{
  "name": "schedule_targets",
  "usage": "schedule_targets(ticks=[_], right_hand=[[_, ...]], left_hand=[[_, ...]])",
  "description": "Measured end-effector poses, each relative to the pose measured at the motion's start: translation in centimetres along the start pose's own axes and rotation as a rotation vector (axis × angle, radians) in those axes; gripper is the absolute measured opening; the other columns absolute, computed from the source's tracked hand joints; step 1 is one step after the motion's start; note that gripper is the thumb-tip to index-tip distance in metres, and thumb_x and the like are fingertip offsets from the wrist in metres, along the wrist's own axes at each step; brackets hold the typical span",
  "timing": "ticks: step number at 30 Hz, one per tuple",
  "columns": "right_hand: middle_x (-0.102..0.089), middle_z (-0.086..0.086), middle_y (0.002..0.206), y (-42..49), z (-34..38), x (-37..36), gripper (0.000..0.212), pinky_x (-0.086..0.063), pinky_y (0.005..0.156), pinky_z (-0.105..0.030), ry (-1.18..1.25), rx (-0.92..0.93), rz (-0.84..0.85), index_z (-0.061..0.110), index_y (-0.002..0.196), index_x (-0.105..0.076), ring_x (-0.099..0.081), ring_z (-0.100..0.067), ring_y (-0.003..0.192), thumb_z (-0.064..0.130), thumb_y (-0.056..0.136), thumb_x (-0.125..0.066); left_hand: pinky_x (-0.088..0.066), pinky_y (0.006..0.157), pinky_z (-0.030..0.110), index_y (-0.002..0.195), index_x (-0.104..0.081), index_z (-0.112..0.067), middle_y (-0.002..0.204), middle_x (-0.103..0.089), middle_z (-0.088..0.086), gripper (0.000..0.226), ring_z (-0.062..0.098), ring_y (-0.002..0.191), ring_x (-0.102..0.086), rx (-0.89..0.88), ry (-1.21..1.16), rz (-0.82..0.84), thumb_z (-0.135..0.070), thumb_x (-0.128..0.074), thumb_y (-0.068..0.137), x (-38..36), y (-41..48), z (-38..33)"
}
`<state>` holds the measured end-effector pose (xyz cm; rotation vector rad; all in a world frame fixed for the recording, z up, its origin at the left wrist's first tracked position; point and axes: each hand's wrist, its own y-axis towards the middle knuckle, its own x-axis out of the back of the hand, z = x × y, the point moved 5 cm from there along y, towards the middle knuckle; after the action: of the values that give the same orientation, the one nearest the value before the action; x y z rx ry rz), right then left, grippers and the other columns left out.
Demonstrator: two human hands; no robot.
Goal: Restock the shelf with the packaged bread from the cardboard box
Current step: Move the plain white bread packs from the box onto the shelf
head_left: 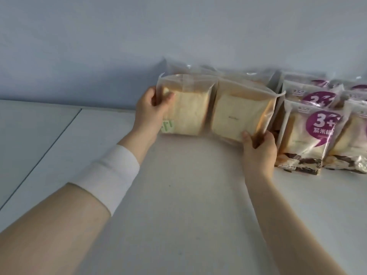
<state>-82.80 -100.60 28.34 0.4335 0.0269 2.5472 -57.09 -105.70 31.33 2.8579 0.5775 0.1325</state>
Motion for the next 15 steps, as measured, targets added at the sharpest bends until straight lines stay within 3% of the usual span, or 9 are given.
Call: schedule_targets(ticks=[4,7,10,12,15], right_hand=[[-0.051,-0.02,0.128,1.6,0.2,-1.4,0.044,-0.035,0.102,-0.037,-0.147,-0.003,-0.053,0.002,0.124,-0.051,-0.048,-0.033,0.118,0.028,0.089,-0.058],[-0.047,-0.021,0.131,2.1,0.5,-2.0,0.049,-0.03,0.104,-0.037,-0.207,-0.007,-0.063,0.003,0.129,-0.046,-0.043,-0.035,0.122,0.026,0.088,-0.059],[-0.048,-0.014,0.137,1.5,1.0,-1.8,0.058,-0.029,0.101,-0.029,-0.132,-0.013,-0.095,0.006,0.137,-0.034,-0.044,-0.03,0.125,0.018,0.087,-0.062],[-0.042,-0.013,0.142,0.5,1.3,-1.9,0.066,-0.03,0.106,-0.03,-0.137,-0.008,-0.053,0.007,0.141,-0.026,-0.041,-0.028,0.13,0.015,0.086,-0.062],[-0.031,-0.012,0.148,-2.1,2.3,-1.3,0.078,-0.022,0.114,-0.038,-0.246,0.057,0.009,0.008,0.146,-0.015,-0.028,-0.027,0.137,0.017,0.086,-0.064]], left_hand=[[-0.038,0.062,0.02,0.073,-0.047,-0.024,0.071,-0.049,-0.008,0.019,0.007,0.067,-0.044,-0.057,0.016,-0.024,-0.029,-0.065,0.08,-0.8,0.7,0.7],[-0.039,0.065,0.013,0.083,-0.046,-0.024,0.075,-0.048,-0.013,0.02,0.002,0.07,-0.046,-0.101,0.06,-0.058,-0.029,-0.065,0.08,-1.1,0.4,0.7],[-0.04,0.071,0.004,0.107,-0.046,-0.017,0.089,-0.051,-0.013,0.031,-0.001,0.08,-0.05,-0.081,0.045,-0.097,-0.019,-0.066,0.083,-1.1,0.0,0.2],[-0.041,0.078,0.006,0.12,-0.044,-0.008,0.103,-0.054,-0.004,0.043,0.007,0.09,-0.053,-0.053,0.07,-0.07,-0.018,-0.065,0.084,-0.9,-0.3,-0.3],[-0.039,0.099,0.026,0.133,-0.035,-0.002,0.128,-0.047,0.013,0.061,0.021,0.114,-0.05,-0.087,0.242,-0.043,-0.019,-0.066,0.083,0.6,-1.9,-1.5]])
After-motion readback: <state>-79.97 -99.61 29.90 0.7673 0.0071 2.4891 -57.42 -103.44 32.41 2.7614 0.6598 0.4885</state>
